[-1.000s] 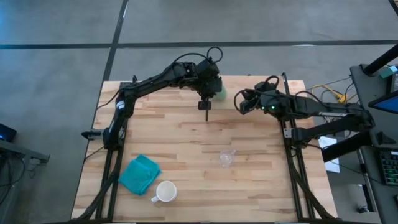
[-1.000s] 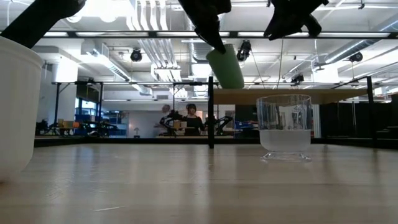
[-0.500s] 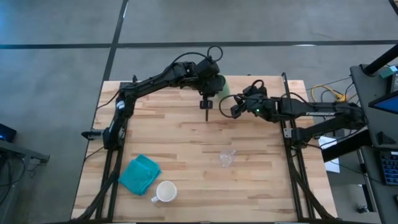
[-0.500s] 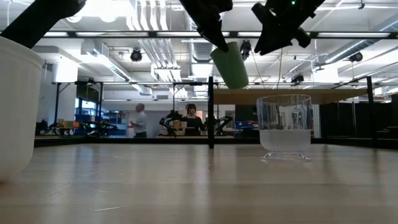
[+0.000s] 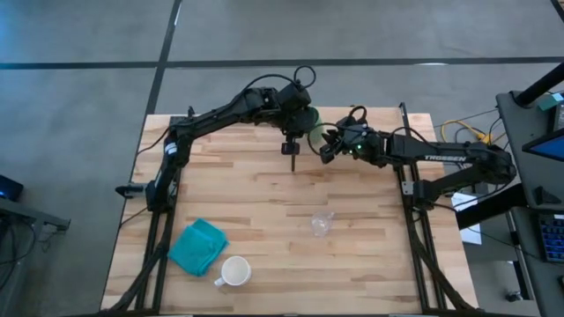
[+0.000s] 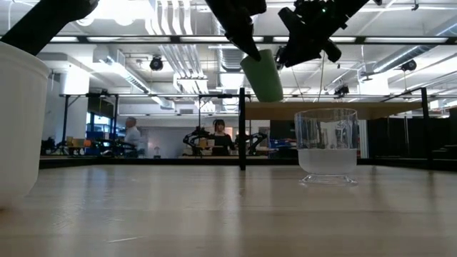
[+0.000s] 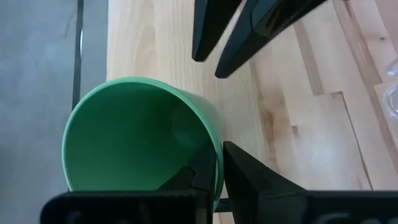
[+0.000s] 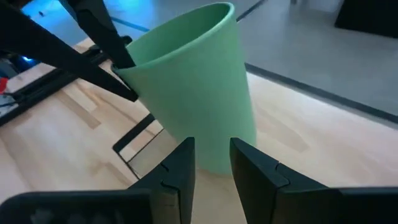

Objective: Stack small to large cups/mugs on shelf
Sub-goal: Put the cup on the shelf

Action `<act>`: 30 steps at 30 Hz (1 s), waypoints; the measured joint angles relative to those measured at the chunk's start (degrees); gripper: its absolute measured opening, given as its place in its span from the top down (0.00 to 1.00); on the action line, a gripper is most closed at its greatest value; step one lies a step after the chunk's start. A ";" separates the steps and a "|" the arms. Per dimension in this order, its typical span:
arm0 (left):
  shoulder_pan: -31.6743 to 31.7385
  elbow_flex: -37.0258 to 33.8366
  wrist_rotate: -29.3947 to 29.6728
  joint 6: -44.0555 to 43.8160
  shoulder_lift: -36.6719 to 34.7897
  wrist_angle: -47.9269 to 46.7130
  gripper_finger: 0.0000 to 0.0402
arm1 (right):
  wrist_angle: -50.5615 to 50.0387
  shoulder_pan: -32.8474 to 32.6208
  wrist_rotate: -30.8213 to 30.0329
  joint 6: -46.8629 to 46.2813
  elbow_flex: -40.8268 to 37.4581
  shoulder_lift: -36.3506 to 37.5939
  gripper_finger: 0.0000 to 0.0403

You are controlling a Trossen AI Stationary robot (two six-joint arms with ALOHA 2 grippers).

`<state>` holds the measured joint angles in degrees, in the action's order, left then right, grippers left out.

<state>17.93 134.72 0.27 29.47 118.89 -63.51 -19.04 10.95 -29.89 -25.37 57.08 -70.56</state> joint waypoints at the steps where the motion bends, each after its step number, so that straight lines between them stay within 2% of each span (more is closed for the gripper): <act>1: 0.00 0.00 -0.02 0.00 0.00 0.00 0.97 | 0.17 0.33 0.12 0.36 0.00 0.06 0.76; 3: 0.05 0.00 -0.08 0.00 0.00 0.00 0.97 | 0.04 1.20 0.93 1.45 0.00 0.08 0.76; 8: 0.07 -0.07 -0.13 -0.02 0.00 0.04 0.97 | 0.07 3.70 8.10 3.35 -0.17 0.08 0.76; 14: 0.07 -0.11 -0.13 -0.09 0.00 0.05 0.97 | 1.29 5.89 10.02 4.13 -0.22 0.08 0.76; 20: 0.07 -0.11 -0.11 -0.20 0.00 0.39 0.91 | 1.77 7.70 15.23 5.04 -0.41 0.00 0.76; 25: 0.07 -0.11 0.30 -0.22 0.00 0.38 0.84 | 1.20 8.59 16.12 4.53 -1.57 0.00 0.76; 30: 0.07 -0.11 1.40 -0.22 0.00 0.95 0.82 | 1.19 8.60 17.00 4.29 -3.59 0.00 0.76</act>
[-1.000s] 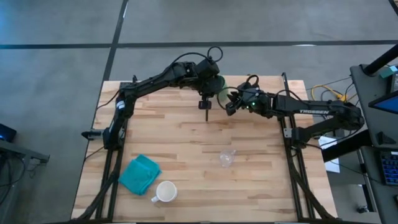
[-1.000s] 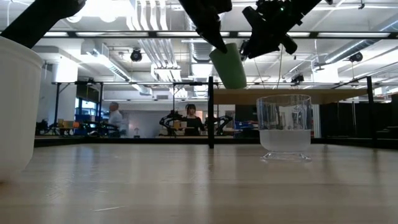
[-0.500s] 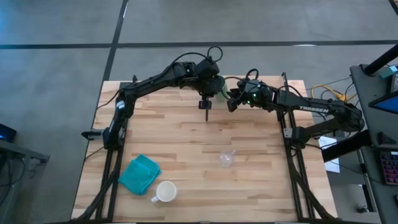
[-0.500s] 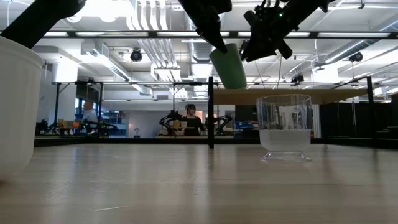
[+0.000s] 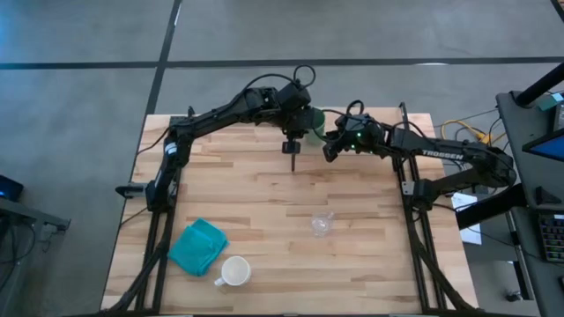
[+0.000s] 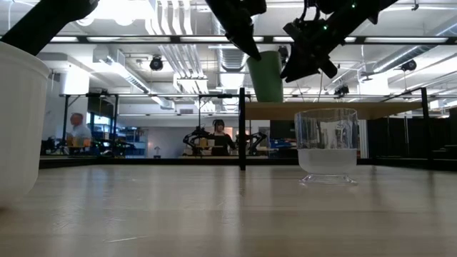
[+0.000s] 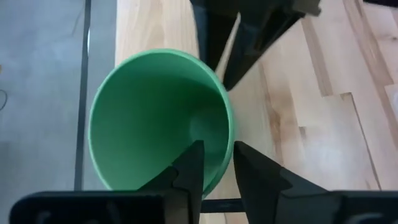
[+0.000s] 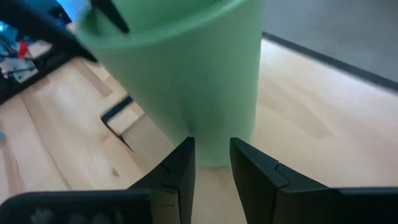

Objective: Stack small to large cups/mugs on shelf
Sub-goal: Put the cup on the shelf

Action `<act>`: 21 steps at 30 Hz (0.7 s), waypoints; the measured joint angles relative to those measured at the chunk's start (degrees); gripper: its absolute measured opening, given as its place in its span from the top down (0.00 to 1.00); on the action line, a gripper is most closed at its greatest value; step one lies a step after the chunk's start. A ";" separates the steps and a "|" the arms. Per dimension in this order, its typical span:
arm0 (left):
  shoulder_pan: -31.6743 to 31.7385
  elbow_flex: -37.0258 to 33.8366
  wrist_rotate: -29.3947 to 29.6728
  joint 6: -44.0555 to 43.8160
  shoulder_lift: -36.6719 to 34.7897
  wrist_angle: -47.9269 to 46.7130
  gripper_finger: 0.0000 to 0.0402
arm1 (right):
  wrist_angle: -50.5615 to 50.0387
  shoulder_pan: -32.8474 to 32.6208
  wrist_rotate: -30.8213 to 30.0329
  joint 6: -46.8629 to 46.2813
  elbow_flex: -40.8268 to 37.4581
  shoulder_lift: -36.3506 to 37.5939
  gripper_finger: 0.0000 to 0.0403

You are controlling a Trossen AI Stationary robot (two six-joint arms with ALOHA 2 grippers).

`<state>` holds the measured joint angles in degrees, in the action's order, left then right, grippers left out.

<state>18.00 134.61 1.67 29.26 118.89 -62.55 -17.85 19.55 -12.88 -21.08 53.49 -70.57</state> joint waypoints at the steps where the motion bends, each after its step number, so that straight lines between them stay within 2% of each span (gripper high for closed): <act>1: 0.00 0.00 0.06 0.00 0.00 0.45 0.82 | -0.16 0.00 0.02 -0.52 -0.48 0.00 0.76; 8: 0.00 0.07 0.27 0.00 0.00 3.76 0.82 | 0.82 0.00 0.02 -1.42 -2.69 0.00 0.76; 13: 0.00 0.07 0.43 0.00 0.00 5.39 0.82 | 6.38 0.00 0.02 -1.40 -5.42 0.00 0.76; 17: 0.00 0.09 3.11 0.00 0.00 5.08 0.82 | 6.48 0.00 0.06 -1.42 -6.51 0.00 0.76; 21: 0.00 0.28 5.36 0.00 0.00 5.12 0.82 | 5.64 -0.01 2.73 -1.41 -6.36 0.02 0.76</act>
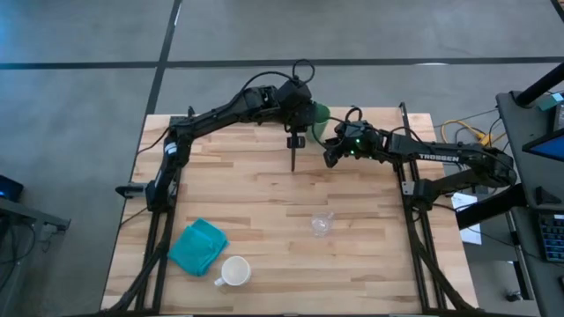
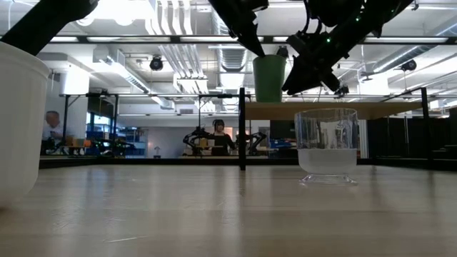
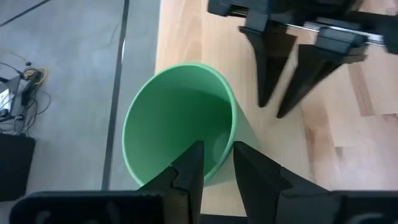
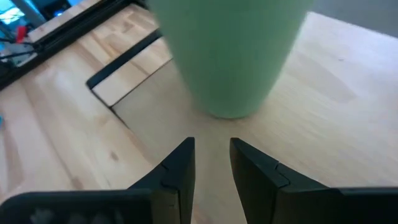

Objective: Stack small to large cups/mugs on shelf
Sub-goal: Put the cup on the shelf, then put the white mug on the shelf

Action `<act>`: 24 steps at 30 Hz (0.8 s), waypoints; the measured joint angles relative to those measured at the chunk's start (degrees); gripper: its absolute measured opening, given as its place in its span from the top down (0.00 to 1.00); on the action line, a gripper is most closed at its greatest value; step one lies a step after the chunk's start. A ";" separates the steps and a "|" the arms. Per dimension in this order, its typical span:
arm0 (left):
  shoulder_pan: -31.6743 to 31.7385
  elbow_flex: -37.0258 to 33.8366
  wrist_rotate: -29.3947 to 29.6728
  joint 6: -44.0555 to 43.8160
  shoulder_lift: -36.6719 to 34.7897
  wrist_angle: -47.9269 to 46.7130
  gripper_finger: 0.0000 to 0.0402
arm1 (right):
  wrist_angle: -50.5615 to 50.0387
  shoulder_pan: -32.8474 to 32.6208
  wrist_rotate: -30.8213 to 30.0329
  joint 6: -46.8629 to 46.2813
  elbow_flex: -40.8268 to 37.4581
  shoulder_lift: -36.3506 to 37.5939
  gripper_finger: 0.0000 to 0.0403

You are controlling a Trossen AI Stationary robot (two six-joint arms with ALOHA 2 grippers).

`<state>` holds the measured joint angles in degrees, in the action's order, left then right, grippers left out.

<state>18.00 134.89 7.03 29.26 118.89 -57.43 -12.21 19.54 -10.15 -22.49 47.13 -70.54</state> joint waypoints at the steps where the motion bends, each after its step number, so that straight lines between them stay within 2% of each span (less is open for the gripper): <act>1: 0.00 0.00 0.06 0.04 0.00 -0.04 0.82 | 0.03 -0.01 0.08 0.00 0.09 0.15 0.76; 10: -0.63 0.00 0.11 -0.31 -0.89 -0.56 0.82 | -0.12 -0.02 0.08 0.01 0.29 3.00 0.76; 15: -1.34 0.00 0.11 -0.39 -2.32 -0.80 0.82 | -3.43 -0.14 0.65 -1.34 0.29 6.40 0.76; 18: -2.26 -0.02 0.44 -0.67 -3.82 -2.88 0.82 | -5.78 -0.12 5.10 -4.09 0.29 9.23 0.76; 24: -5.61 -0.02 0.35 -6.43 -8.74 -12.81 0.82 | -7.23 -1.46 20.99 -7.22 0.33 15.28 0.76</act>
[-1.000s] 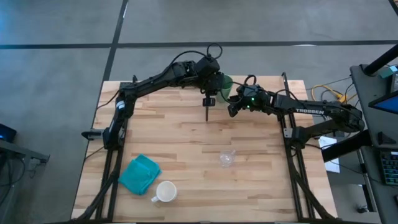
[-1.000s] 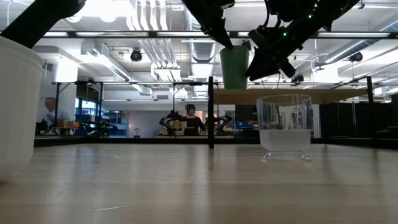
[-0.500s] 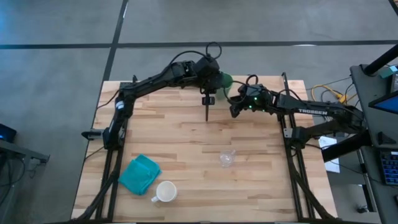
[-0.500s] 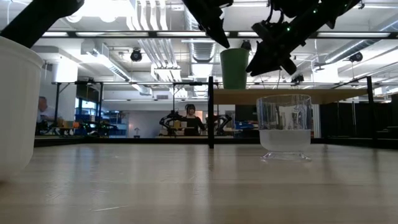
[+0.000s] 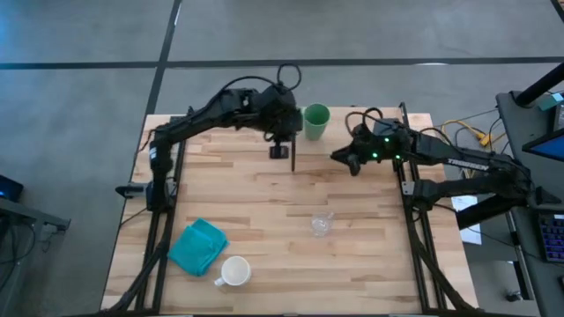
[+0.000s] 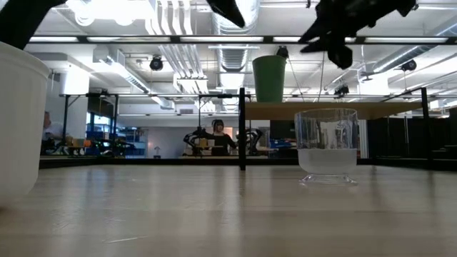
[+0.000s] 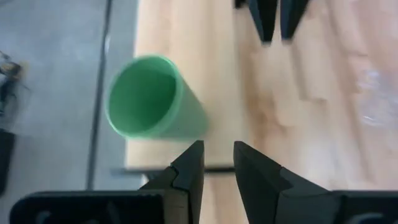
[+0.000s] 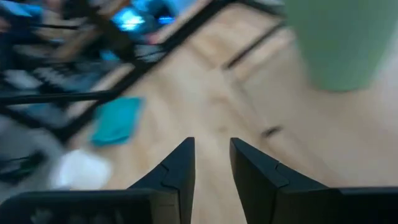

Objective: Stack small to large cups/mugs on shelf
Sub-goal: Put the white mug on the shelf

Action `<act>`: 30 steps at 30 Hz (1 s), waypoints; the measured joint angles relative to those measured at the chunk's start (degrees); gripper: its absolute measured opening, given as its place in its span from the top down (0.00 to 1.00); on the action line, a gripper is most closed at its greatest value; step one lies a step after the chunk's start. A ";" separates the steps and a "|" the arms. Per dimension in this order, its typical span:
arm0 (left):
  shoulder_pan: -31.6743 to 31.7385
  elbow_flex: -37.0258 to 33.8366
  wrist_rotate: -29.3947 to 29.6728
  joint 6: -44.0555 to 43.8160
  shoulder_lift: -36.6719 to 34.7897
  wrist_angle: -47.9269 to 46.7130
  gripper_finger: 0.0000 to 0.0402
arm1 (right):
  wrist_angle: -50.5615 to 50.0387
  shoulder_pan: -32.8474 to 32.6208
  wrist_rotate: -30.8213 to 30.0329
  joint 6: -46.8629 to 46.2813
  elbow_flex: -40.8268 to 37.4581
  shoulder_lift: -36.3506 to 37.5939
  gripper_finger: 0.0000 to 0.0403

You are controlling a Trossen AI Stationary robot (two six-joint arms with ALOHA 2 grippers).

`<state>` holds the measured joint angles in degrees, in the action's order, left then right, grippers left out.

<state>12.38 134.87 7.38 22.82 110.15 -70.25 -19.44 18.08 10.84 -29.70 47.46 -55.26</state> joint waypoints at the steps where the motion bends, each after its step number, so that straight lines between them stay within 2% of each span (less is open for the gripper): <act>1: -0.66 0.00 -0.01 -1.67 -0.92 -2.22 0.82 | -0.01 -0.46 1.59 -1.47 0.00 0.81 0.76; 5: -3.98 -0.07 -0.42 -9.94 -3.84 -11.57 0.82 | -0.09 -3.41 2.80 -5.98 0.00 3.10 0.76; 9: -7.60 -0.11 -4.11 -18.22 -6.58 -18.31 0.82 | -0.08 -8.33 2.84 -5.95 0.00 3.56 0.76; 12: -10.61 -0.15 -7.43 -24.04 -8.05 -19.77 0.82 | -0.02 -12.39 2.64 -5.64 0.00 2.61 0.76; 16: -14.76 -0.24 -8.18 -28.56 -9.24 -19.77 0.82 | 1.22 -18.12 -0.39 -3.94 0.00 -0.09 0.76; 20: -17.90 -0.24 -8.27 -32.96 -9.97 -19.79 0.82 | 7.03 -22.57 -2.20 -0.34 0.00 -3.88 0.76; 24: -19.69 -0.24 -8.25 -33.48 -9.97 -19.77 0.82 | 15.53 -26.18 -1.87 6.90 0.15 -7.79 0.76; 30: -20.38 -0.26 -8.27 -35.82 -9.96 -19.76 0.82 | 16.71 -28.90 -1.69 16.31 5.36 -13.82 0.76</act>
<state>-8.00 134.61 -0.89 -12.99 100.19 -90.00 -2.73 -10.82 9.16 -13.40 52.82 -69.08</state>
